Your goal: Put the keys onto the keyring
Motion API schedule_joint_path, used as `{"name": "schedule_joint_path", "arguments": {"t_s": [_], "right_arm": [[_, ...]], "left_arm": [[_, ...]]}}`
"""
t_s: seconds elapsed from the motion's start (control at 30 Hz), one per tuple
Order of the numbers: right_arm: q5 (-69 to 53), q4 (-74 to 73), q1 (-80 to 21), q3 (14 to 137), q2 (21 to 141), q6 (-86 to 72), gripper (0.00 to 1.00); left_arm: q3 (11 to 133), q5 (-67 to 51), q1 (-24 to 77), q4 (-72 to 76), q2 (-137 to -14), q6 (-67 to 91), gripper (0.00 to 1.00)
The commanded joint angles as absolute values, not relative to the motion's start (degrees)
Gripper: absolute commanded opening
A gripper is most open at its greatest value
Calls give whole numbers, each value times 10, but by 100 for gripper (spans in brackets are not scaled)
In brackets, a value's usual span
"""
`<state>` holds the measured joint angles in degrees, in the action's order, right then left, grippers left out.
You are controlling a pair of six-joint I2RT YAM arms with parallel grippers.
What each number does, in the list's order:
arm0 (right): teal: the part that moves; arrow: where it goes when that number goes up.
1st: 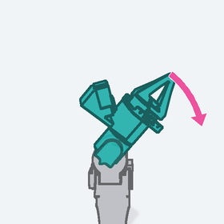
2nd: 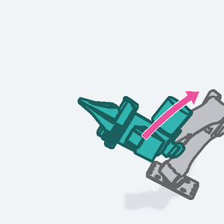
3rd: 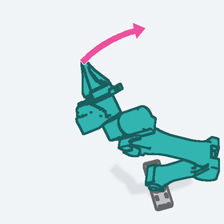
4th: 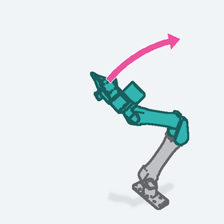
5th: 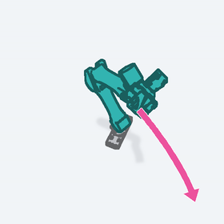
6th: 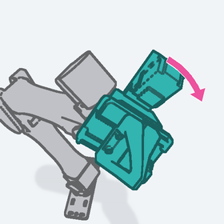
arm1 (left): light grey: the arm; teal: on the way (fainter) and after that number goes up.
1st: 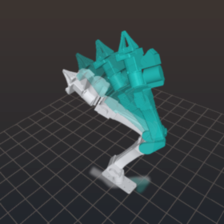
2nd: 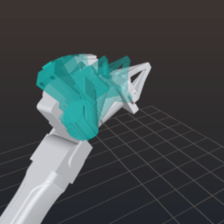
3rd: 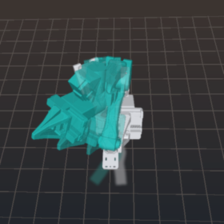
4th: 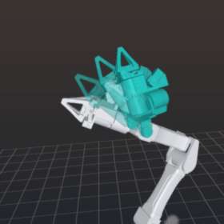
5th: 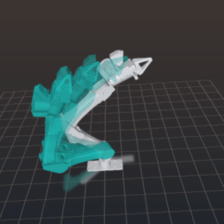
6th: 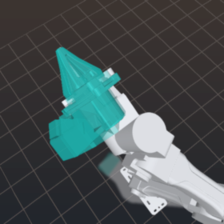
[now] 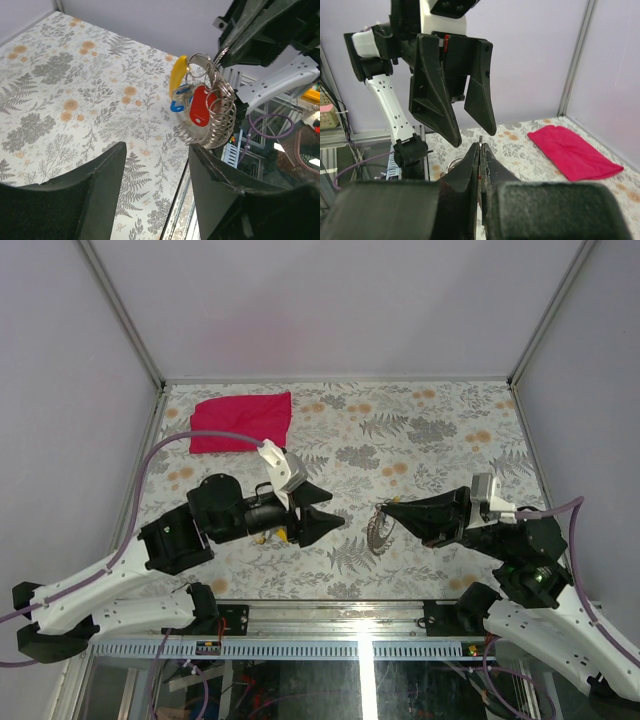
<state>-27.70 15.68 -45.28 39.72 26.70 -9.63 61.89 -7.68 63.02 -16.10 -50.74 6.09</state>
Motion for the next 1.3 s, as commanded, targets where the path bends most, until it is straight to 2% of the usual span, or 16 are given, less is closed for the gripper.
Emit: {"name": "schedule_joint_path", "arguments": {"t_s": [0.0,0.1,0.23,0.47,0.63,0.83,1.27], "right_arm": [[-240,83,-452,465,286,-80,0],[-212,-14,-452,503,309,-77,0],[-145,-167,-452,547,342,-82,0],[-78,-294,-452,574,392,-98,0],[-65,-384,-452,604,463,-111,0],[-35,-410,-452,586,551,-115,0],[1,-347,-451,609,738,-87,0]], "left_arm": [[608,-13,632,-132,-497,96,55],[619,11,602,-168,-509,122,58],[616,-57,504,-194,-531,157,59],[601,-40,409,-226,-554,177,66],[590,-10,382,-256,-557,166,68],[562,-3,370,-258,-546,170,72],[527,6,361,-282,-509,183,74]]}}
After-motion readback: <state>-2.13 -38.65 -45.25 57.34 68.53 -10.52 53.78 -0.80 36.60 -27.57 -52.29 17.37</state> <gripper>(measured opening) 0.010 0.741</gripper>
